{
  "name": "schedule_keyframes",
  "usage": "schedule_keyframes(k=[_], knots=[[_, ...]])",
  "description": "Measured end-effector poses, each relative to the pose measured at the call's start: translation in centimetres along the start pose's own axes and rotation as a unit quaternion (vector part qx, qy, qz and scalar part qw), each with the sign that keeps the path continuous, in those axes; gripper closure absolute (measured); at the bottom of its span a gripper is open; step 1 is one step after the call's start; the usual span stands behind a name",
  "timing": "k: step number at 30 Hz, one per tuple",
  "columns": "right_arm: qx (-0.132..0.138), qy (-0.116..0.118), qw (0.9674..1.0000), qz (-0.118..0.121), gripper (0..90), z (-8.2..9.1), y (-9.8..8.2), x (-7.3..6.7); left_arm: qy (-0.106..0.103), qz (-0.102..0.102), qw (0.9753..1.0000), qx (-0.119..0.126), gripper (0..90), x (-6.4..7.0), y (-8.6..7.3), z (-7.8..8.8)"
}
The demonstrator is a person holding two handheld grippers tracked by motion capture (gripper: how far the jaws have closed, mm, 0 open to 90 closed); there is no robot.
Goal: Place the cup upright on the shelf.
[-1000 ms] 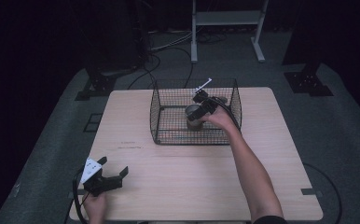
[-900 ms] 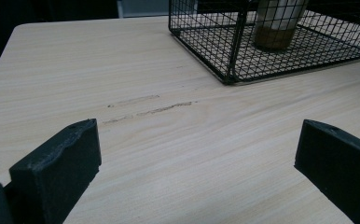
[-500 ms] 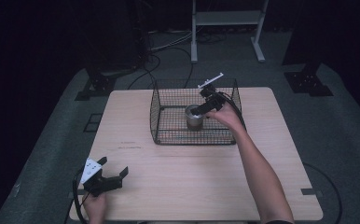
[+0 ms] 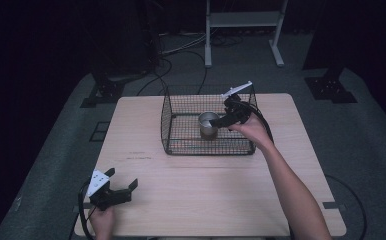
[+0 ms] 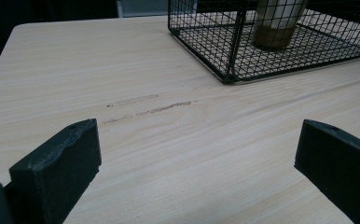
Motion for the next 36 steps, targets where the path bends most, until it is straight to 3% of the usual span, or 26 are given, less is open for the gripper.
schedule_keyframes(k=[6,19,27,36], knots=[[0.006,0.009,0.9999,-0.006,12.8,1.2,-0.5,-0.2,0.0,-0.001,1.0,0.0,0.0,0.0,0.0,0.0],[0.014,0.023,0.9996,0.009,12.9,3.1,-1.9,-1.4,0.0,-0.001,1.0,-0.001,0.0,0.0,0.0,0.0],[0.023,0.032,0.9992,-0.004,12.9,4.4,-2.9,-1.5,0.0,-0.003,1.0,-0.002,0.0,0.0,0.0,0.0],[0.026,0.042,0.9988,-0.001,12.9,5.4,-3.9,-2.2,0.001,-0.004,1.0,-0.004,0.0,0.0,0.0,0.0]])
Point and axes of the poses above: each handheld gripper's, and its own axes: z roughly backward along the jaws, y roughly out of its top, x roughly to its right, the point moved 4 cm from there along -z, roughly forward along the jaws, and after that the axes turned 13 degrees about x, right-handed, at the moved point
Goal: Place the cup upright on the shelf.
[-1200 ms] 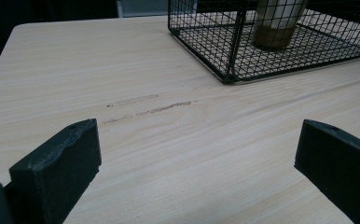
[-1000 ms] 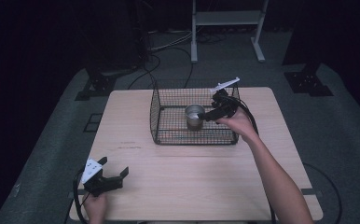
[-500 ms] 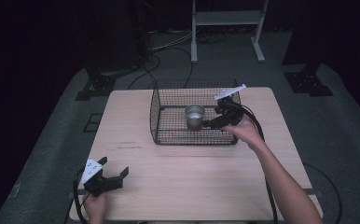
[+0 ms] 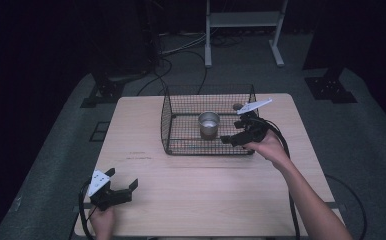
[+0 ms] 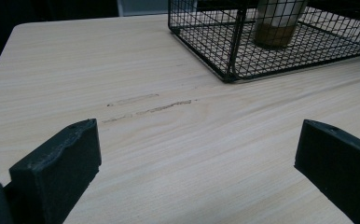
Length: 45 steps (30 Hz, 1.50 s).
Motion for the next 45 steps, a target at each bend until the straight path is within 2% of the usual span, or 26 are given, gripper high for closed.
schedule_keyframes(k=[10,24,40,45], knots=[[-0.008,0.008,0.9999,0.005,12.9,0.7,-1.1,-0.6,0.0,-0.001,1.0,-0.001,0.0,0.0,0.0,0.0],[0.003,0.017,0.9998,0.001,12.9,2.6,-2.6,-1.0,0.001,-0.003,1.0,0.0,0.0,0.0,0.0,0.0],[0.008,0.004,0.9999,-0.008,12.9,4.4,-5.0,-0.5,0.001,-0.004,1.0,-0.002,0.0,0.1,0.0,0.0],[0.007,0.002,0.9998,-0.019,12.9,4.7,-5.9,-0.4,0.001,-0.005,1.0,-0.002,0.0,0.1,0.0,0.0]])
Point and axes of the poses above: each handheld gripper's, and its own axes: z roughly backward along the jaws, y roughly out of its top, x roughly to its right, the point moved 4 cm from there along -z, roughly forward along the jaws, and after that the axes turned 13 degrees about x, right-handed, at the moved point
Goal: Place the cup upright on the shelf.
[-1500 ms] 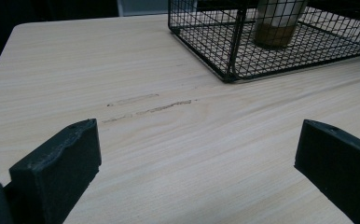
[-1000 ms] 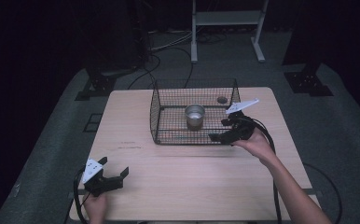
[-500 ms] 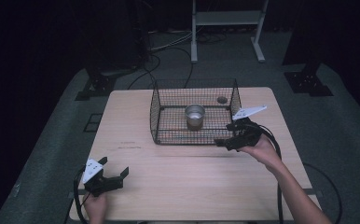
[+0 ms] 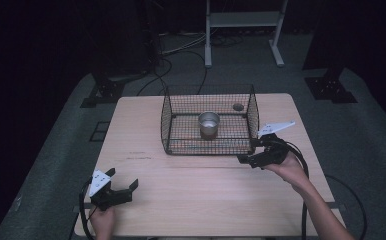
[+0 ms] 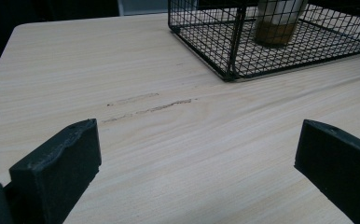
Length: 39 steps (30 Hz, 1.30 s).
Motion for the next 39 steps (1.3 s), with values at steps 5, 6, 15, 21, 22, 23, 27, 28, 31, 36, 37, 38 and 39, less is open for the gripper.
schedule_keyframes(k=[5,6,15,21,22,23,27,28,31,36,37,38,39], knots=[[0.001,-0.001,1.0,-0.006,12.9,0.3,-0.6,0.2,0.0,0.0,1.0,0.0,0.0,0.0,0.0,0.0],[-0.001,-0.001,1.0,-0.005,12.9,0.3,-0.7,0.2,0.0,0.0,1.0,0.0,0.0,0.0,0.0,0.0],[-0.002,-0.004,0.9999,-0.01,12.9,1.0,-2.0,0.2,0.001,0.001,1.0,-0.001,0.0,0.1,0.0,0.0],[0.012,-0.006,0.9998,-0.015,12.9,1.7,-2.7,0.1,0.002,0.0,1.0,-0.002,0.0,0.1,0.0,0.0],[0.012,-0.006,0.9998,-0.015,12.9,1.7,-2.7,0.1,0.002,-0.001,1.0,-0.002,0.0,0.1,0.0,0.0],[0.01,-0.009,0.9998,-0.013,12.9,1.8,-2.9,0.0,0.001,-0.001,1.0,-0.003,0.0,0.1,0.0,0.0],[0.01,-0.009,0.9999,-0.007,12.9,2.0,-3.4,-0.2,0.002,-0.001,1.0,-0.003,0.0,0.1,0.0,0.0],[0.008,-0.009,0.9999,-0.009,12.9,2.0,-3.6,-0.2,0.002,-0.002,1.0,-0.003,0.0,0.1,0.0,0.0],[0.011,-0.009,0.9998,-0.011,12.9,2.1,-3.9,-0.2,0.002,-0.002,1.0,-0.003,0.0,0.1,0.0,0.0],[0.009,-0.019,0.9997,-0.015,12.9,2.4,-5.1,-0.1,0.002,-0.002,1.0,-0.004,0.0,0.1,0.0,0.0],[0.01,-0.019,0.9996,-0.015,12.9,2.5,-5.3,-0.1,0.002,-0.002,1.0,-0.004,0.0,0.1,0.0,0.0],[0.012,-0.022,0.9995,-0.018,12.8,2.5,-6.0,-0.2,0.002,-0.003,1.0,-0.005,0.0,0.1,0.0,0.0],[0.012,-0.022,0.9995,-0.018,12.8,2.5,-6.0,-0.2,0.002,-0.003,1.0,-0.005,0.0,0.1,0.0,0.0]])
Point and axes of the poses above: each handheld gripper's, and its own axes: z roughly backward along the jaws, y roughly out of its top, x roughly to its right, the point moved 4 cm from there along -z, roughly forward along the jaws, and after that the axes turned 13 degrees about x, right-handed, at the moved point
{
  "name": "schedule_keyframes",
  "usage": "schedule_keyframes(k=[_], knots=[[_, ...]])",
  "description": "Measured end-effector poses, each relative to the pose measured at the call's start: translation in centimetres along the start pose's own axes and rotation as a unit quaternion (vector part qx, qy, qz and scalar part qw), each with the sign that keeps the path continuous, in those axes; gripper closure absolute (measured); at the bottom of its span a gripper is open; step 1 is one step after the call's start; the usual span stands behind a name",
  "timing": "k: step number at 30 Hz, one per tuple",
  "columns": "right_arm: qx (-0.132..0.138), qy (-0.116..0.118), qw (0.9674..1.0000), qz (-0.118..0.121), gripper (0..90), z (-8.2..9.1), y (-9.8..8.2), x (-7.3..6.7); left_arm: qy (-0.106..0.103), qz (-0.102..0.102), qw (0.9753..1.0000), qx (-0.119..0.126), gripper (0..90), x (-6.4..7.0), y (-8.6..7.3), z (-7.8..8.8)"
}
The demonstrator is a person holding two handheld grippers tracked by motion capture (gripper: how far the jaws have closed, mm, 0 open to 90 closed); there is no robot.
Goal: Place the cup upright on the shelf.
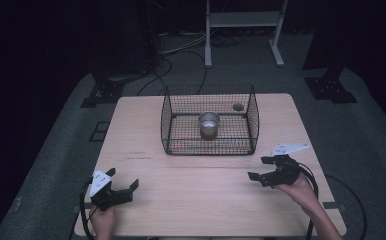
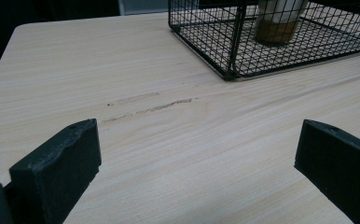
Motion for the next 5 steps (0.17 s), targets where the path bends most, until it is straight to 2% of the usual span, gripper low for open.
schedule_keyframes(k=[3,5], knots=[[0.001,-0.01,0.9999,0.002,12.8,0.2,-1.6,-0.6,0.0,0.0,1.0,0.0,0.0,0.0,0.0,0.0],[0.005,-0.013,0.9999,0.006,12.8,0.3,-2.0,-0.9,0.0,0.0,1.0,0.0,0.0,0.0,0.0,0.0]])
Point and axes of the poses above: each handheld gripper's, and its own axes: z roughly backward along the jaws, y roughly out of its top, x roughly to its right, the point moved 4 cm from there along -z, roughly forward along the jaws, and after that the axes turned 13 degrees about x, right-handed, at the moved point
